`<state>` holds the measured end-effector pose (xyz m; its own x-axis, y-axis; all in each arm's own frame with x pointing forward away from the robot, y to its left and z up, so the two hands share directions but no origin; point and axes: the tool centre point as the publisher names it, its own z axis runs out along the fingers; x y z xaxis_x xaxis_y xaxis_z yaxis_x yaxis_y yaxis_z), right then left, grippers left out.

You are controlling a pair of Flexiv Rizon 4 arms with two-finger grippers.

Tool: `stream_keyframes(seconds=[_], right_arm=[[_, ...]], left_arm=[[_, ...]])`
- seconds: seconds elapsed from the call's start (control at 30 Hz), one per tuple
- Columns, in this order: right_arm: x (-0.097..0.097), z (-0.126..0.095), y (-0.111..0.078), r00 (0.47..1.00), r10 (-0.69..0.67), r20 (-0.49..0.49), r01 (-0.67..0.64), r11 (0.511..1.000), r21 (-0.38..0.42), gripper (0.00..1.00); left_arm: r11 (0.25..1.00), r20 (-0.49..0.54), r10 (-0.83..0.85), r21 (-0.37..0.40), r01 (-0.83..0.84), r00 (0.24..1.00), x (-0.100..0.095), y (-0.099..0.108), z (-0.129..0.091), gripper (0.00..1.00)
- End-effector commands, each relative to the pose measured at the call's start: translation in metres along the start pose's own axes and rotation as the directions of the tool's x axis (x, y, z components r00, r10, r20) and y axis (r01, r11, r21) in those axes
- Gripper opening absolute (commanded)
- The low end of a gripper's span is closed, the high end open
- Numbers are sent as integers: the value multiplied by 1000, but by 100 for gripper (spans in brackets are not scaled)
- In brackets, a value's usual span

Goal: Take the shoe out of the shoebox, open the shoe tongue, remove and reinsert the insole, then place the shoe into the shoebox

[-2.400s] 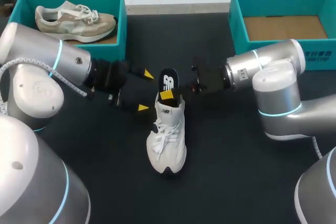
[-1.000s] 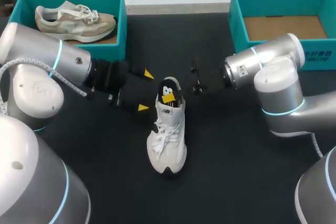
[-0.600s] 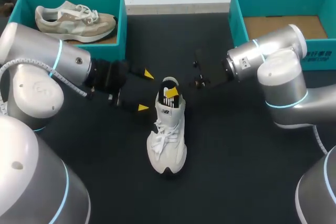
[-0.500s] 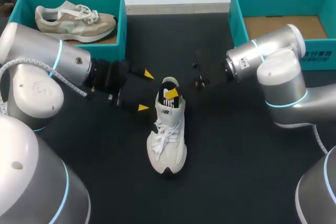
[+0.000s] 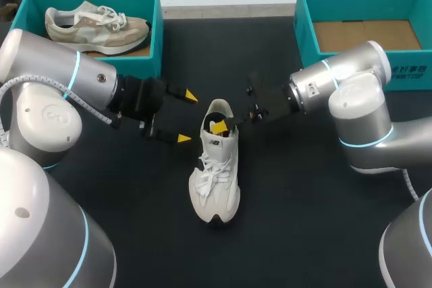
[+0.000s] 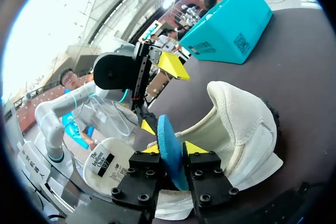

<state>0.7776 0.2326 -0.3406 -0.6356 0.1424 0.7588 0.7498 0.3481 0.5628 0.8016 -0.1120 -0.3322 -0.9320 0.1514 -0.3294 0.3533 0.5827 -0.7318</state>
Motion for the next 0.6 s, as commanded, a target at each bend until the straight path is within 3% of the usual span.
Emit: stream_keyframes(seconds=[0.03,0.6], right_arm=[[6,-5,5,1000,-7,16,7,1000,10,33],[8,-11,39,994,-107,30,106,994,35,40]], left_arm=[[1000,0,0,-3,0,1000,1,0,0,100],[1000,0,0,-3,0,1000,1,0,0,100]])
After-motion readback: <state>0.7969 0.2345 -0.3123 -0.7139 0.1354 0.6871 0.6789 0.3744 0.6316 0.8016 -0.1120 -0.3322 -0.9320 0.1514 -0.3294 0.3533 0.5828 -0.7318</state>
